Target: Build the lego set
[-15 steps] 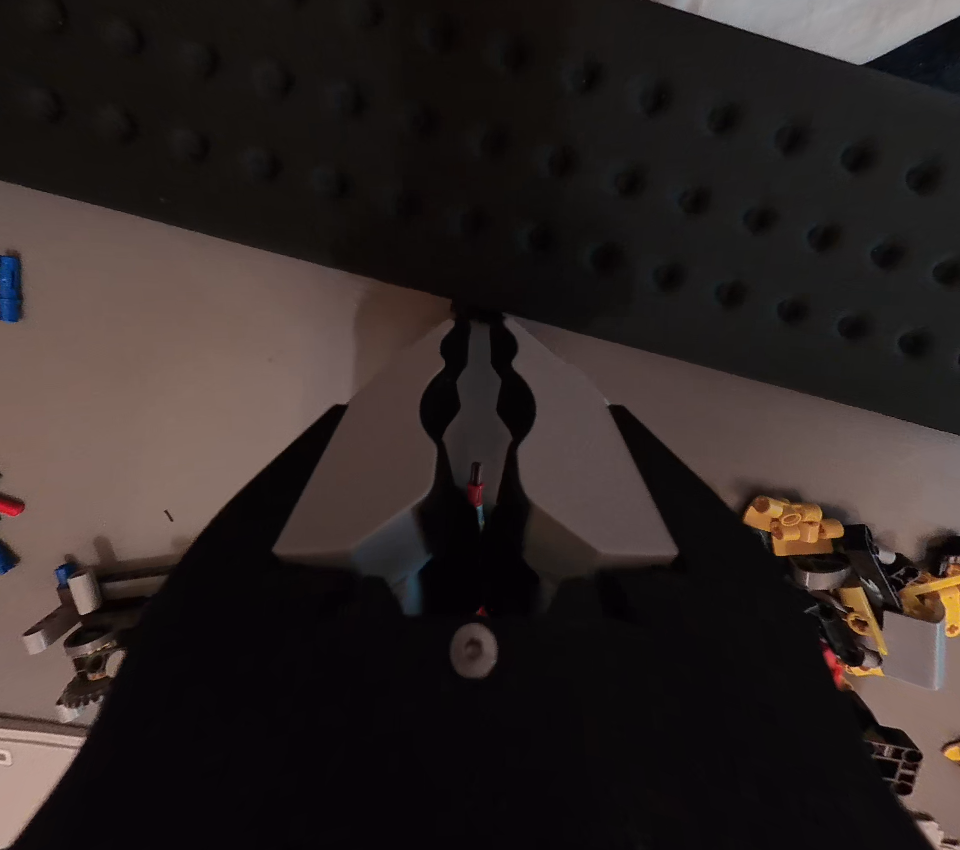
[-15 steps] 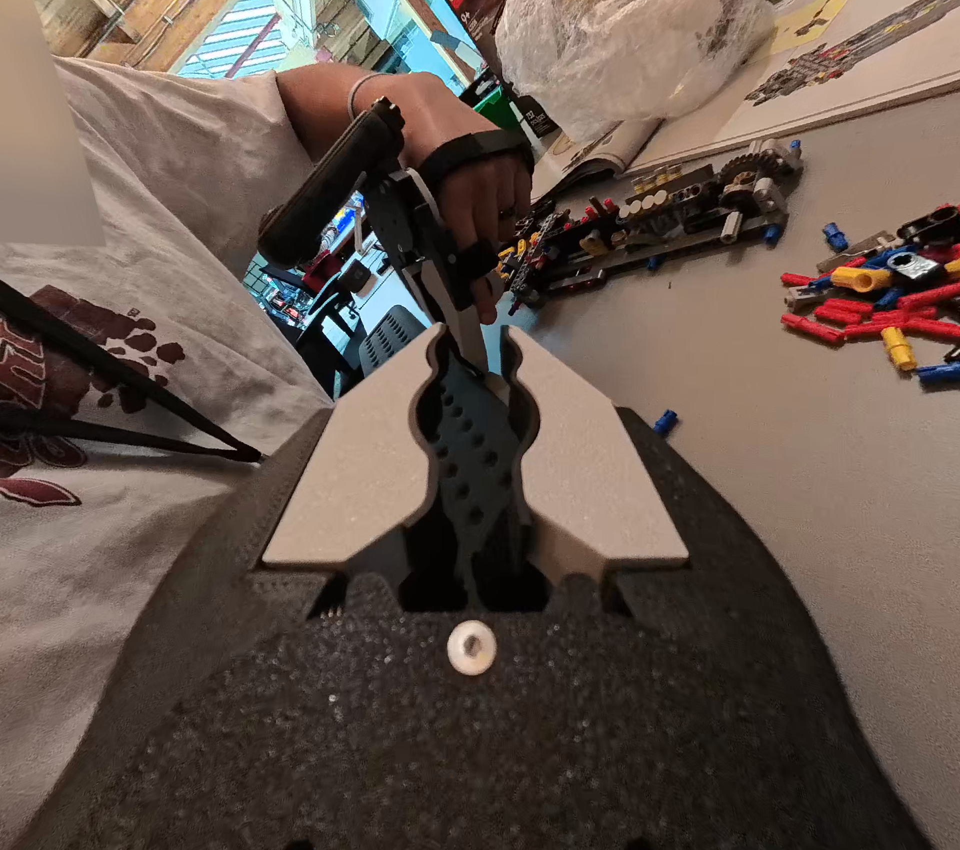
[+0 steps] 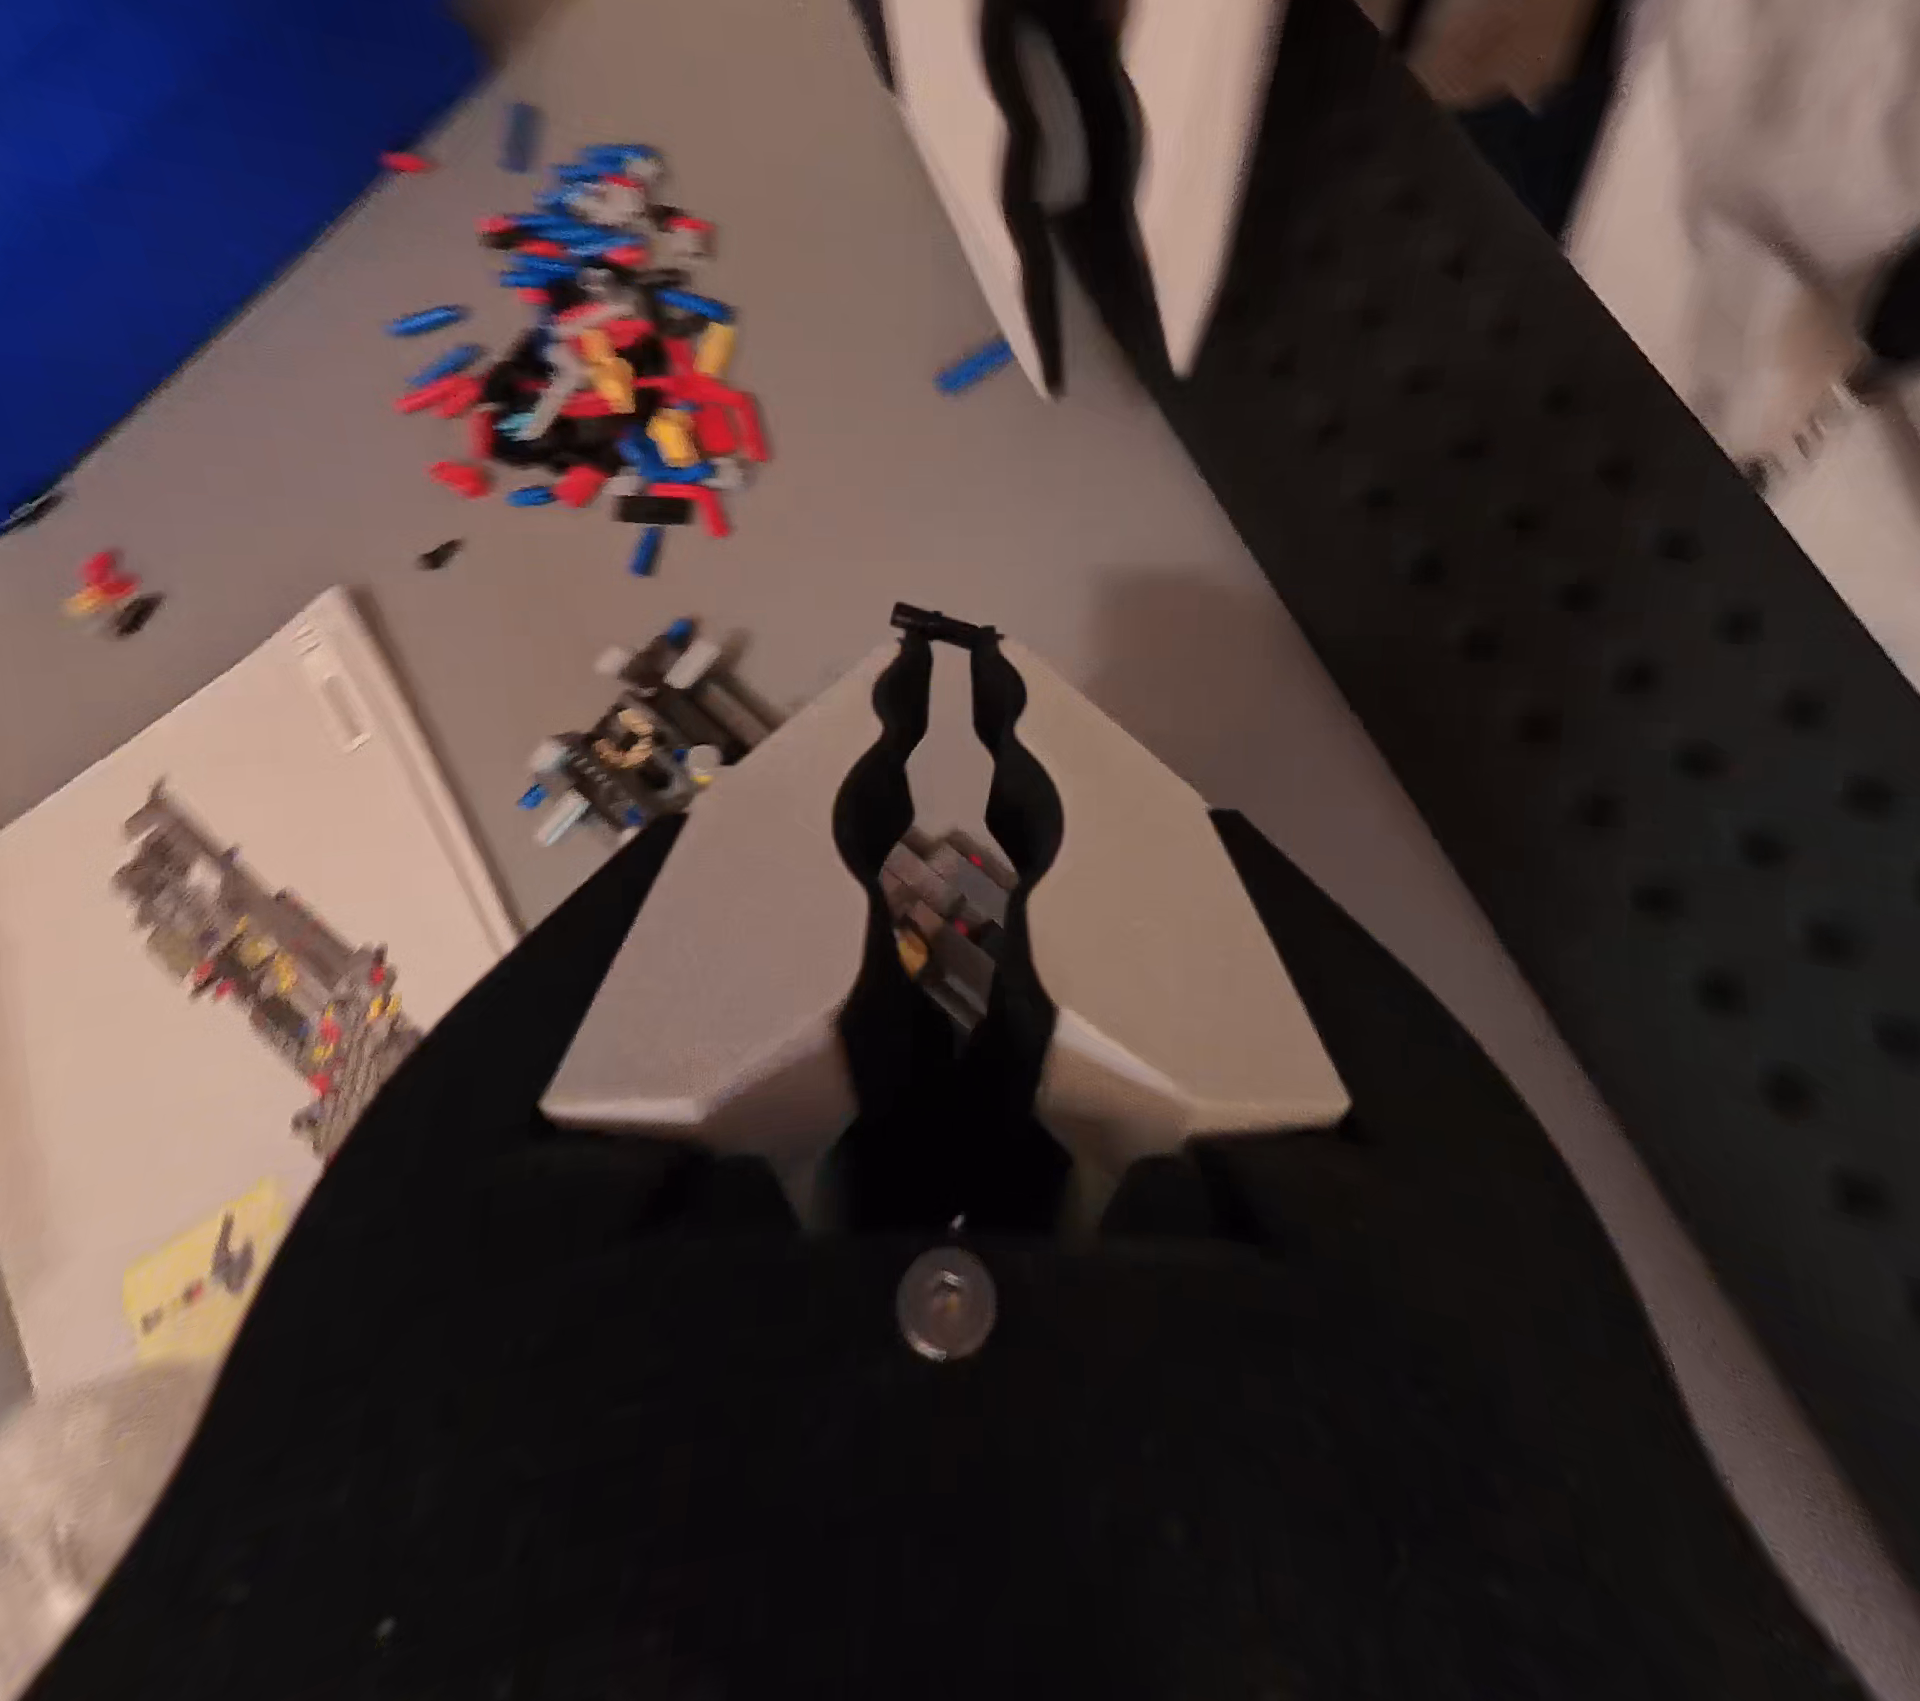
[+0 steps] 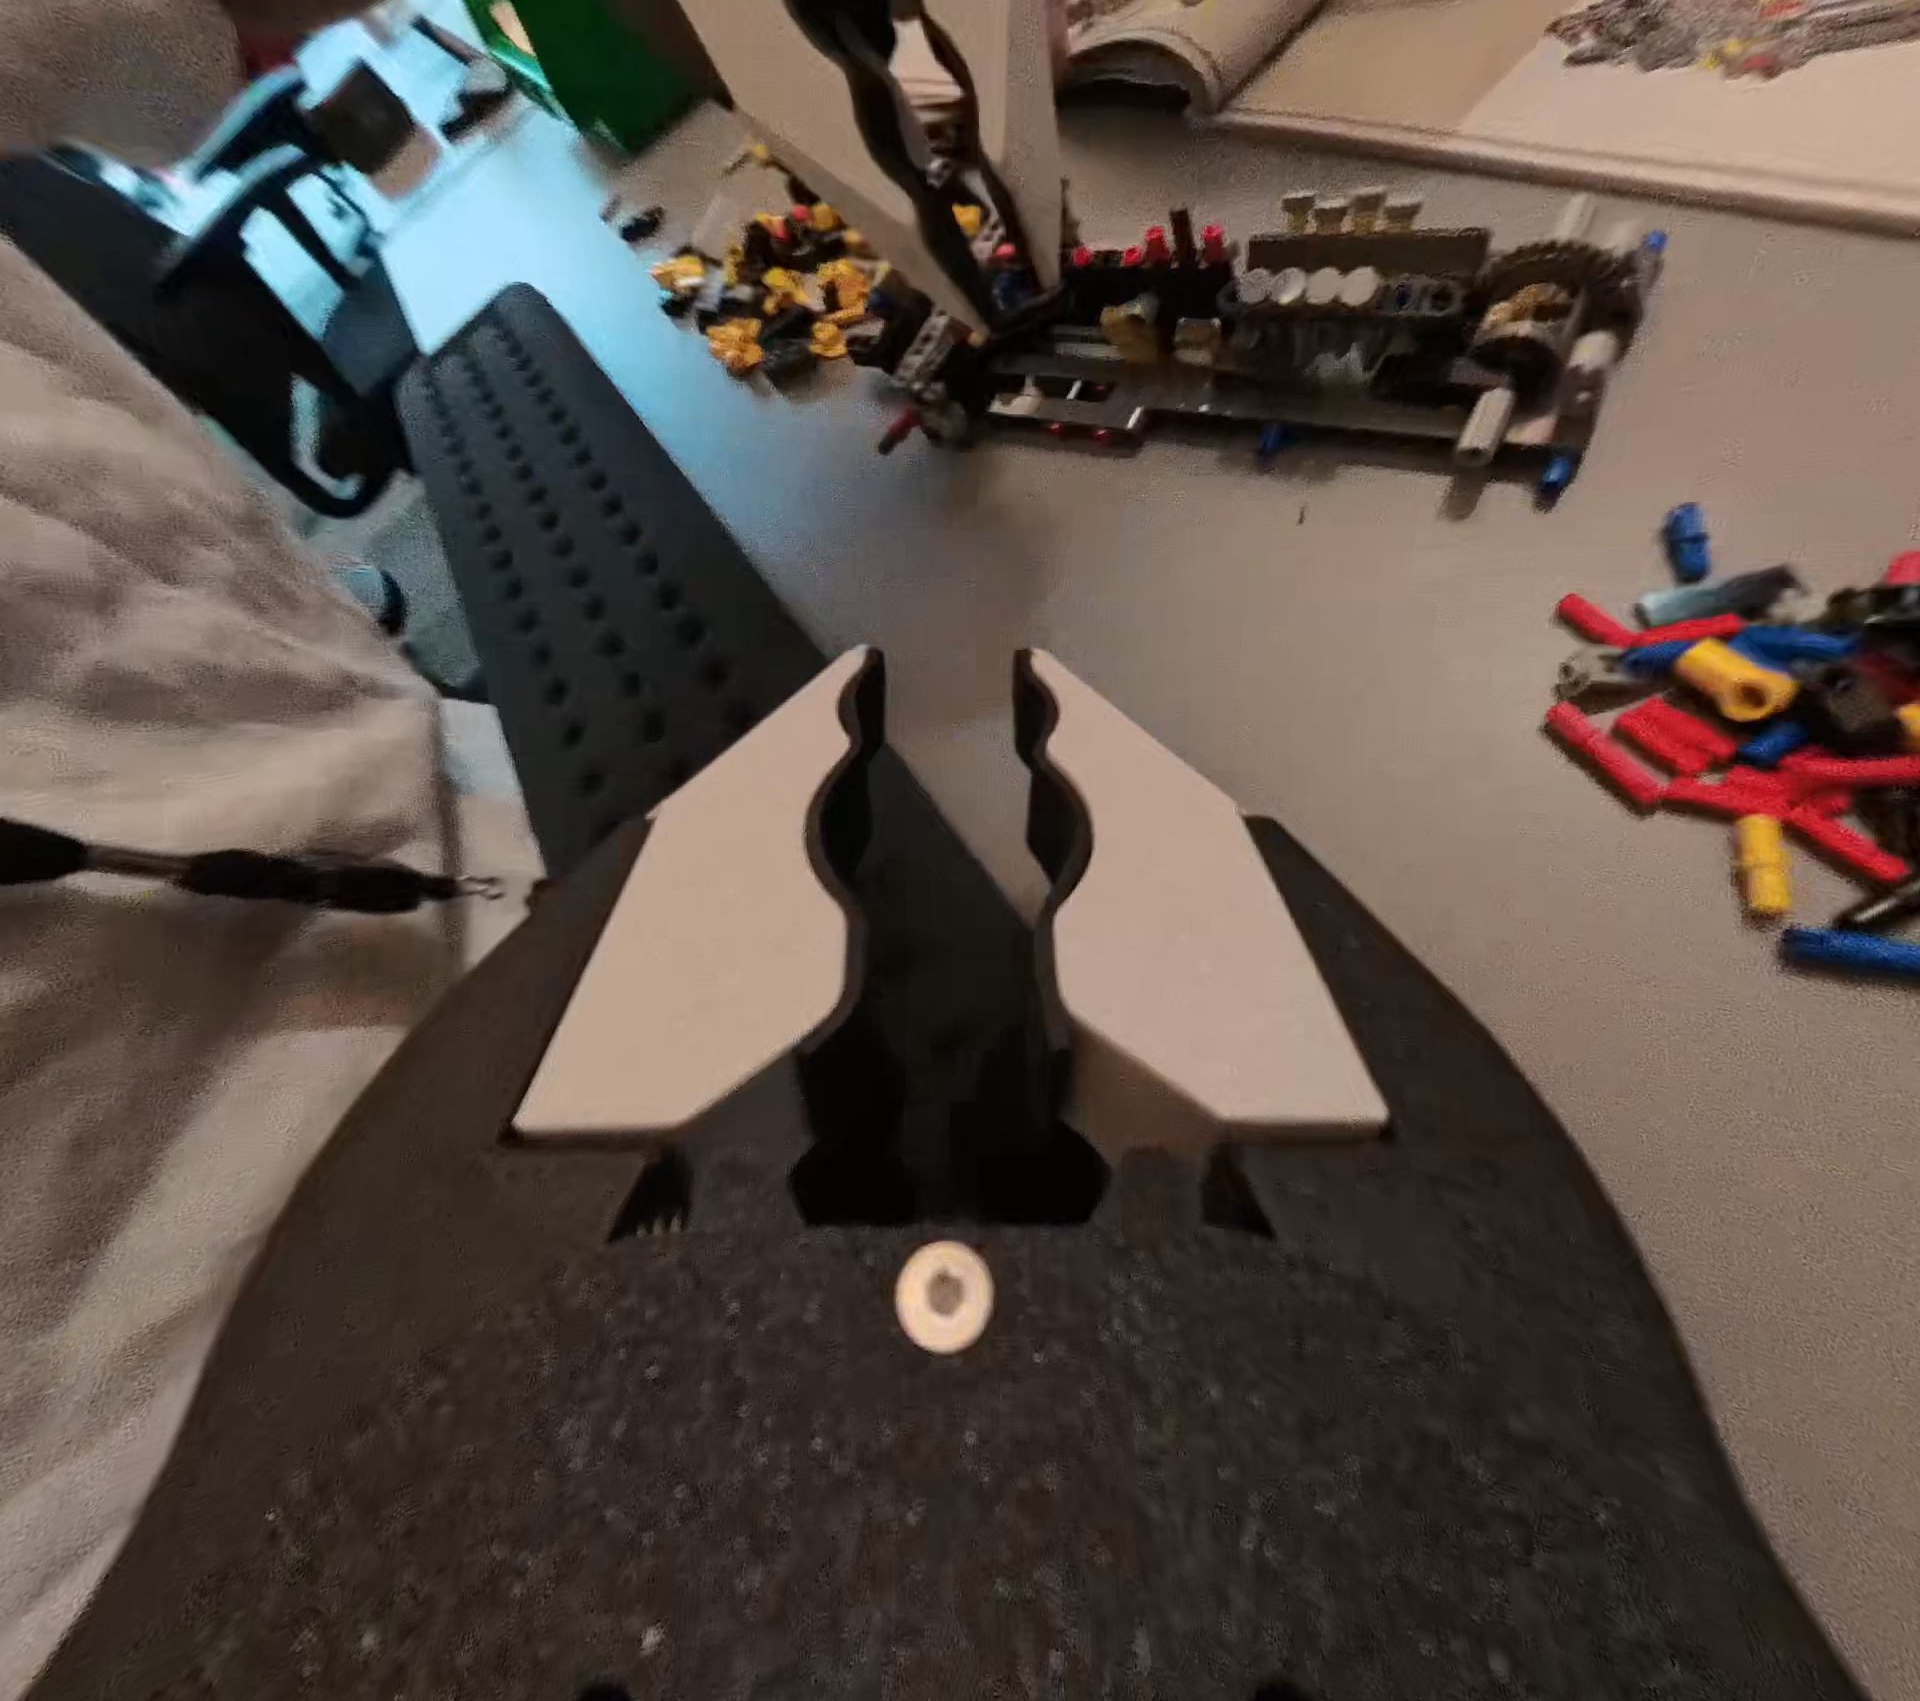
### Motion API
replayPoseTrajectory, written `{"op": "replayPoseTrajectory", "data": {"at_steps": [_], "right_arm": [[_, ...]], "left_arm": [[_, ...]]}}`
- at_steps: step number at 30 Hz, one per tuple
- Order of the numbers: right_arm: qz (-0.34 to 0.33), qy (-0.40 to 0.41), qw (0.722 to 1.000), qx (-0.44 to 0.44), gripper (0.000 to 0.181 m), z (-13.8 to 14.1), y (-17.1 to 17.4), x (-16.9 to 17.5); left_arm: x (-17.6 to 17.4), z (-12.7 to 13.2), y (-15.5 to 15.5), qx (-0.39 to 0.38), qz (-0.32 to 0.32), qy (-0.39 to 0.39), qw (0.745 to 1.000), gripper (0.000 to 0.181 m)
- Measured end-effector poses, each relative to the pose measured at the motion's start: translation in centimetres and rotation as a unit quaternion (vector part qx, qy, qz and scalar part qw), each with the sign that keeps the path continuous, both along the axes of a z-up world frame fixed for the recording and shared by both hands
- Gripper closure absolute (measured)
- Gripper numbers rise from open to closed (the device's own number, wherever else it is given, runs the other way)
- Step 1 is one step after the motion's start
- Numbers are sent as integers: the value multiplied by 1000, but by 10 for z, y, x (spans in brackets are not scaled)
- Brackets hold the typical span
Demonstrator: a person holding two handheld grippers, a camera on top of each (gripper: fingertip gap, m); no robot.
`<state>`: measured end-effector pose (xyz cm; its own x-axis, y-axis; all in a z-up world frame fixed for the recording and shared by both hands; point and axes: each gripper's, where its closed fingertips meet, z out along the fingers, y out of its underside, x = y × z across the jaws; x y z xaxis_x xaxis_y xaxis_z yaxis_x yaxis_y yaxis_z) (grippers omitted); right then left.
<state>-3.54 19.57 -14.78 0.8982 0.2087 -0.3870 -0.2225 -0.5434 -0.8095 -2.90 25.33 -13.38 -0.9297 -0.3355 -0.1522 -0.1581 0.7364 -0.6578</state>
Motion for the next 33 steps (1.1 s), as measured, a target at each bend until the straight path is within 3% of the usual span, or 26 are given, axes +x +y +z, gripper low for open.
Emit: {"op": "replayPoseTrajectory", "data": {"at_steps": [4, 6, 10, 15, 18, 20, 23, 25, 27, 31, 33], "right_arm": [[-41, -50, 998, 20, 166, 7, 24, 23], [-53, 13, 997, 53, 170, 23, 30, 34], [-19, 218, 974, 61, 159, 41, 33, 39], [-3, 262, 963, 66, 176, 43, 36, 31], [-20, 245, 968, 49, 177, 36, 34, 36], [-67, 207, 975, 40, 177, 29, 30, 59], [-185, 48, 981, -31, 177, 4, 17, 128], [-238, -74, 962, -114, 178, -17, 5, 169], [-239, -99, 955, -147, 177, -24, 6, 182], [-233, -97, 950, -185, 177, -30, 9, 191], [-225, -116, 943, -215, 177, -41, 5, 196]], "left_arm": [[13, 2, -4, -54, 102, -33, 993, 175], [18, 8, -10, -73, 122, -76, 987, 175], [30, 19, -21, -88, 150, -150, 973, 175], [31, 21, -37, -82, 150, -182, 968, 175], [33, 15, -39, -88, 173, -172, 966, 179], [39, 14, -34, -114, 222, -164, 954, 178], [44, 6, -30, -160, 281, -137, 936, 164], [46, 6, -29, -193, 304, -133, 923, 164], [46, 11, -25, -199, 310, -138, 919, 161], [35, 59, -10, -296, 310, -172, 887, 162], [29, 65, 2, -310, 309, -170, 883, 159]]}}
